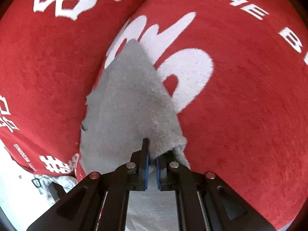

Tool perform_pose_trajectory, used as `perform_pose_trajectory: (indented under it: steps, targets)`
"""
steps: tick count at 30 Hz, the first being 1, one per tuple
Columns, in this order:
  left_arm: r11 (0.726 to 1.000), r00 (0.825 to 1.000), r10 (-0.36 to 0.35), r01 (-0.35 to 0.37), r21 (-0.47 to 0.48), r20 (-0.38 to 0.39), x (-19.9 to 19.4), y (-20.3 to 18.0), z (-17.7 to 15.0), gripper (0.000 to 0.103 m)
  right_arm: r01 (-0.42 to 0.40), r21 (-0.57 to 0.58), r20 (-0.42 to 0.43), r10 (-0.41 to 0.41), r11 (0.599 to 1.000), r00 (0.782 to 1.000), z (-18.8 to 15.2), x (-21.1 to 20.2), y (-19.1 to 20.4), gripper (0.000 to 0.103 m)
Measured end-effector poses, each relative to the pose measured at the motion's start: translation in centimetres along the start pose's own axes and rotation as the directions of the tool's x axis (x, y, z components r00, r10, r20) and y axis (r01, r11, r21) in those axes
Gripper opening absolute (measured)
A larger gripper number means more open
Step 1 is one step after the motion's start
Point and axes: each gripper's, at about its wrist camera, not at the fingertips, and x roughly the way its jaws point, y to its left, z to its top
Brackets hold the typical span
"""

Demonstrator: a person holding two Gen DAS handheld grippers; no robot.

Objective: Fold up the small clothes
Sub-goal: 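Grasp the sleeve cuff with the left gripper while the right gripper smooths the fold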

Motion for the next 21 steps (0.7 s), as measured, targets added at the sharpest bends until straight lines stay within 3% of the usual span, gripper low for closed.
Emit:
perform_pose_trajectory:
  steps: [3, 6, 10, 12, 13, 14, 17, 21]
  targets:
    - [1.0, 1.0, 0.017, -0.017, -0.011, -0.008, -0.5, 0.9, 0.4, 0.013, -0.041, 0.076, 0.015, 0.04, 0.996, 0.999, 0.0, -0.6, -1.4, 0.006]
    - [0.999, 0.999, 0.031, -0.031, -0.01, -0.014, -1.3, 1.0, 0.6, 0.013, -0.062, 0.124, -0.027, 0.066, 0.99, 0.997, -0.3, -1.1, -1.9, 0.009]
    - [0.999, 0.999, 0.044, -0.044, 0.008, -0.007, -2.4, 0.4, 0.6, 0.014, 0.038, -0.105, -0.042, -0.042, 0.994, 0.998, -1.1, -4.2, 0.8, 0.018]
    - [0.999, 0.999, 0.046, -0.046, 0.015, -0.014, -2.2, -0.2, 0.7, 0.014, 0.065, -0.164, -0.01, -0.067, 0.984, 0.998, -0.8, -5.3, 1.8, 0.038]
    - [0.999, 0.999, 0.048, -0.048, 0.021, -0.019, -1.8, -0.5, 0.7, 0.014, 0.082, -0.179, 0.012, -0.081, 0.98, 0.997, -0.2, -5.4, 2.3, 0.055]
    - [0.998, 0.998, 0.056, -0.056, 0.023, -0.025, -1.2, -1.2, 0.9, 0.014, 0.095, -0.189, 0.037, -0.09, 0.977, 0.995, 0.6, -5.6, 2.6, 0.059]
    - [0.998, 0.997, 0.06, -0.06, 0.012, -0.042, -0.3, -1.8, 0.8, 0.014, 0.11, -0.189, 0.058, -0.101, 0.976, 0.993, 3.9, -4.8, 3.4, 0.059]
    - [0.997, 0.996, 0.075, -0.074, 0.01, -0.05, 0.4, -2.4, 0.7, 0.014, 0.208, -0.26, 0.051, -0.201, 0.943, 0.978, 7.3, -0.1, 5.4, 0.059]
